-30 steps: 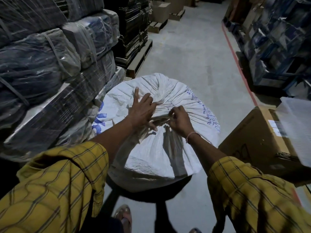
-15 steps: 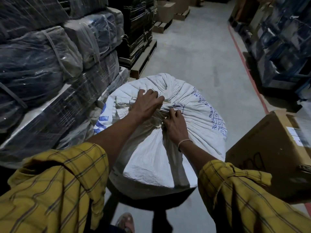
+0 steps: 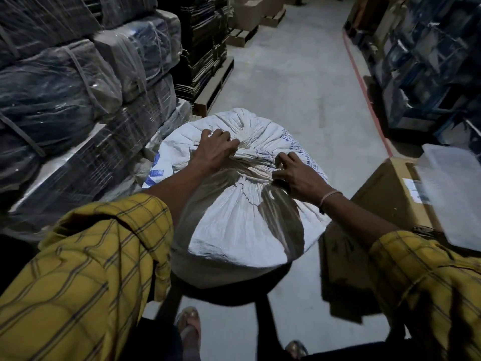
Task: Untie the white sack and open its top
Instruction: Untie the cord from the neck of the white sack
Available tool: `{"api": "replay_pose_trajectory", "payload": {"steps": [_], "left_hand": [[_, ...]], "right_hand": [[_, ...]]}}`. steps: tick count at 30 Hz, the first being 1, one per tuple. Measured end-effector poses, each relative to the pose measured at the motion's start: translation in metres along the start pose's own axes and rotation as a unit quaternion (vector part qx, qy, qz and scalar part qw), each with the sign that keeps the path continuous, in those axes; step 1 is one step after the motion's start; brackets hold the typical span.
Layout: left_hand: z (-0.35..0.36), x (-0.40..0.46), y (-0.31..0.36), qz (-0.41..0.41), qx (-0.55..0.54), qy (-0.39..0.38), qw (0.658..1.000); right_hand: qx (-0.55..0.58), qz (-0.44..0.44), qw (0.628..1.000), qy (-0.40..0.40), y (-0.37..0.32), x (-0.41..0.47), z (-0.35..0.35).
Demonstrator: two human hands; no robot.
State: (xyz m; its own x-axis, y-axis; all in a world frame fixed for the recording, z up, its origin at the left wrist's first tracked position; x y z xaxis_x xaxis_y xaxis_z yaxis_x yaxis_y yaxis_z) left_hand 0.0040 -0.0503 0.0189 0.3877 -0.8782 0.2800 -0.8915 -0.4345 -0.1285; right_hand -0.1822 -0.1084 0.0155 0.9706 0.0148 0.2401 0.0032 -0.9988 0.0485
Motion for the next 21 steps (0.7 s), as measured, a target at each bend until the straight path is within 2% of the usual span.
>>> {"api": "replay_pose_trajectory", "payload": {"steps": [5, 11, 15, 18, 21], "left_hand": [[-0.027, -0.011, 0.015, -0.008, -0.006, -0.008, 1.000], [-0.058, -0.009, 0.024, -0.018, -0.009, 0.008, 1.000], [-0.075, -0.008, 0.034, 0.002, -0.001, 0.010, 1.000], [-0.065, -0.010, 0.034, 0.017, 0.006, -0.042, 0.999], [-0.039, -0.019, 0.027, 0.034, 0.006, -0.132, 0.991]], "right_hand": [[0.025, -0.039, 0.999, -0.021, -0.025, -0.014, -0.046], [0.052, -0.047, 0.996, -0.050, -0.046, -0.025, -0.065], [0.032, -0.057, 0.996, -0.060, -0.060, -0.033, -0.073], [-0.001, -0.013, 1.000, -0.022, -0.053, -0.035, -0.074], [-0.011, 0.070, 0.997, -0.005, -0.038, -0.038, -0.063]]}}
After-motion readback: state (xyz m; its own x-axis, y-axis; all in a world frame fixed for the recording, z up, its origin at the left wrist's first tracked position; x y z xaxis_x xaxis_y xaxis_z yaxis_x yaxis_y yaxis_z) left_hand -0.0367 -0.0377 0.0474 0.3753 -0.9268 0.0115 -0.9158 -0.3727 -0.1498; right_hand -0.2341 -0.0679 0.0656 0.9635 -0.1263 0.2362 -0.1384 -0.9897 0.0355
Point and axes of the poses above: each hand's wrist, its own x-axis towards the middle knuckle, its own z-axis out of the palm, y = z × x, the point moved 9 cm from there along x, towards the middle knuckle, and after that the axes turned 8 degrees about -z, right-handed, at the moved point
